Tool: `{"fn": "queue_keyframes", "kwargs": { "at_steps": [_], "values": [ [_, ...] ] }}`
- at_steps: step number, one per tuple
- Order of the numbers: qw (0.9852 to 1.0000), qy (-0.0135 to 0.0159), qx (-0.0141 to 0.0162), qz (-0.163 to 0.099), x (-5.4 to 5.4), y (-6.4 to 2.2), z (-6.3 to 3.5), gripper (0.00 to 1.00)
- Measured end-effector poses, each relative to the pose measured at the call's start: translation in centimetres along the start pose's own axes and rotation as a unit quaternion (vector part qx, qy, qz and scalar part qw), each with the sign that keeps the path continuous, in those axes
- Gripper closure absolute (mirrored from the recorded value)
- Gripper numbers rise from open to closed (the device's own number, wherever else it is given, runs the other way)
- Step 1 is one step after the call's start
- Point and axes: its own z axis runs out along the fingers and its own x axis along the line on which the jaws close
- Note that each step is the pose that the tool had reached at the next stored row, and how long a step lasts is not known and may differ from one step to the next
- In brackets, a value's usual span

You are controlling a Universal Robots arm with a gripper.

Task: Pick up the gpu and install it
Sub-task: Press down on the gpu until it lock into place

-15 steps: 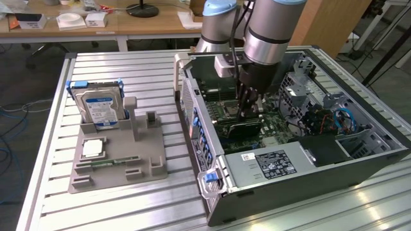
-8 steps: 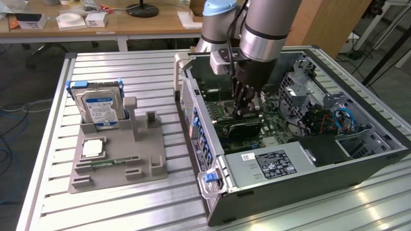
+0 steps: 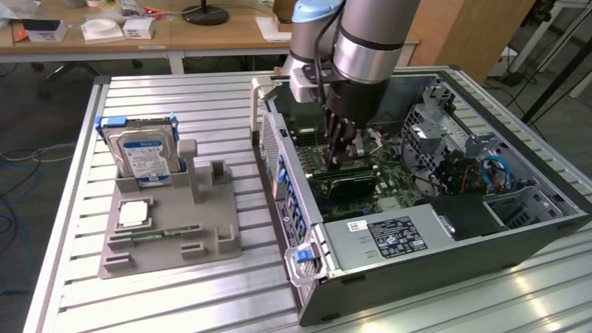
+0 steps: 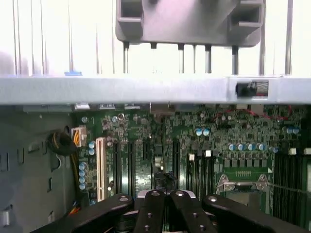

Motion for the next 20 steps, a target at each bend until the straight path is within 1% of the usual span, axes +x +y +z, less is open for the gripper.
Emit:
{"fn": "queue_keyframes", "kwargs": {
  "at_steps": [6,11,13,19,20],
  "values": [
    [1.0000,0.0000,-0.0001,0.000,0.1,2.25,-0.11,0.89],
    [1.0000,-0.0001,-0.0001,0.000,0.1,3.58,-0.10,0.89],
    [1.0000,-0.0002,-0.0001,0.000,0.1,3.90,-0.09,0.89],
    [1.0000,-0.0004,0.0001,0.000,0.1,4.01,-0.09,0.89],
    [1.0000,-0.0004,-0.0029,0.000,0.1,4.00,-0.08,0.89]
  ]
}}
